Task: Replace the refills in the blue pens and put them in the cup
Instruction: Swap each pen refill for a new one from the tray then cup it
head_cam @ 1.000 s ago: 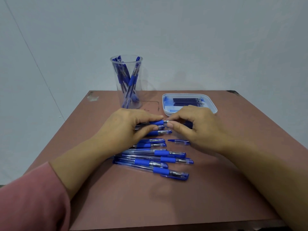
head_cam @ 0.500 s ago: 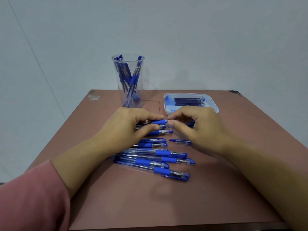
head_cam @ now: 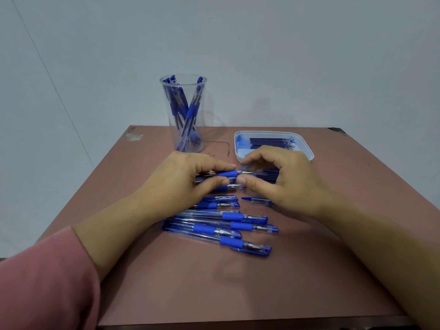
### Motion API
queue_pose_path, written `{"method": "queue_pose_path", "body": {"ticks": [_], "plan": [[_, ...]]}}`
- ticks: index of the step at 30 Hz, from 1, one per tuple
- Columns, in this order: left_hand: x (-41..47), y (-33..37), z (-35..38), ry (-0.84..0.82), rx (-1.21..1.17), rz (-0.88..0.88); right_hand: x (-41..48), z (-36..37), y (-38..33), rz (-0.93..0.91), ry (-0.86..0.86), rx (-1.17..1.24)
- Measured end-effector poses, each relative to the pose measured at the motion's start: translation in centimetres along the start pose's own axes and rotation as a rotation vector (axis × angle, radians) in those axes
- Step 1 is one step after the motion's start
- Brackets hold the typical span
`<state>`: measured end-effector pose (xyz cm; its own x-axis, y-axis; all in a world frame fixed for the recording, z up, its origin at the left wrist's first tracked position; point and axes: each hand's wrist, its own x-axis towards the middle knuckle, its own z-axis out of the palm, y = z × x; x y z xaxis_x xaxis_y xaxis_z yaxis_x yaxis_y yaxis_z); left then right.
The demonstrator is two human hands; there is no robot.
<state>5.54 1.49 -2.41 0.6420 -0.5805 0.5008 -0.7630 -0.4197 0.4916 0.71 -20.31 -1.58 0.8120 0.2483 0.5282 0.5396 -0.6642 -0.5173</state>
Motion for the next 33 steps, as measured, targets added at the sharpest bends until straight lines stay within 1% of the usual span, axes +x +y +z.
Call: {"method": "queue_pose_path", "body": {"ticks": [4,9,16,20,24,29,31,33], "plan": [[0.0,0.0,0.0,-0.003,0.028,0.008,0.1,0.3,0.3,0.014,-0.024,-0.038],[0.0,0.0,-0.1,0.011,0.035,0.005,0.0,-0.1,0.0,0.006,-0.037,0.011],[0.0,0.0,0.0,0.018,0.035,0.005,0.1,-0.1,0.2,-0.053,-0.032,-0.082],[0.0,0.0,0.0,0.001,0.051,0.012,0.0,-0.1,0.1,0.003,-0.031,-0.028],[0.1,0.1,-0.1,-0.011,0.052,0.007,0.1,0.3,0.5,0.017,-0.041,-0.039],[0.1,-0.2,-0.2,0.017,0.081,-0.044,0.2,-0.3,0.7,0.032,0.019,-0.040],[0.2,-0.4,-0.4,0.027,0.117,-0.076,0.2,-0.9,1.3,0.067,-0.005,-0.069],[0.3,-0.5,-0.7,0.036,0.142,-0.094,0.2,-1.5,2.0,0.091,-0.102,-0.182]]}}
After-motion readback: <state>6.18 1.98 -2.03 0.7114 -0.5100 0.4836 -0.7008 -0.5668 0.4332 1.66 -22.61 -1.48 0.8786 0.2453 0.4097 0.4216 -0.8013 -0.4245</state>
